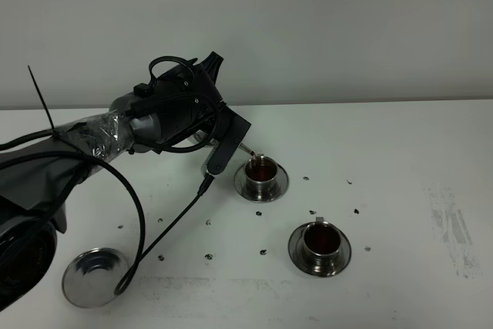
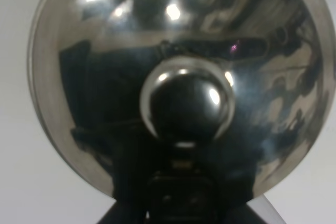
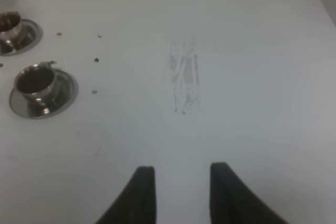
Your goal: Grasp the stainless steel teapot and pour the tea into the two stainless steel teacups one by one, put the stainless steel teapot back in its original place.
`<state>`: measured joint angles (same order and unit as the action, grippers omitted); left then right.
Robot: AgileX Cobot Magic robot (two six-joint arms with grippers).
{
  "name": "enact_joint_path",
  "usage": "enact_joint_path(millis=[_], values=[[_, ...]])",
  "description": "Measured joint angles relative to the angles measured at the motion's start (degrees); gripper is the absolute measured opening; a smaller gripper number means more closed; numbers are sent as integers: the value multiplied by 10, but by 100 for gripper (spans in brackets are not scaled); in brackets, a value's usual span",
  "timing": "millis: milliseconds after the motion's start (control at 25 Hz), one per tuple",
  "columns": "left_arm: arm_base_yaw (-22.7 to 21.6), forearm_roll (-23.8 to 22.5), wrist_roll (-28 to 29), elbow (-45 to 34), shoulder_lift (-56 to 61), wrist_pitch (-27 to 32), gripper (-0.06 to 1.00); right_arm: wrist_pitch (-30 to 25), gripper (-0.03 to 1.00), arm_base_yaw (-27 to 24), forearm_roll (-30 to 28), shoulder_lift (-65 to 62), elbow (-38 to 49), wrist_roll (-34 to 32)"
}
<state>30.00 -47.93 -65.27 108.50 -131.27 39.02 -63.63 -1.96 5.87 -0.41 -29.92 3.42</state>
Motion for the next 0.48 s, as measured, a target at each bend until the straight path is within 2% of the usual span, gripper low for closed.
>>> enact_joint_path(millis=[480], values=[[0,-5,-25,0,0,-6,20,0,24,0,0,0,0,0]])
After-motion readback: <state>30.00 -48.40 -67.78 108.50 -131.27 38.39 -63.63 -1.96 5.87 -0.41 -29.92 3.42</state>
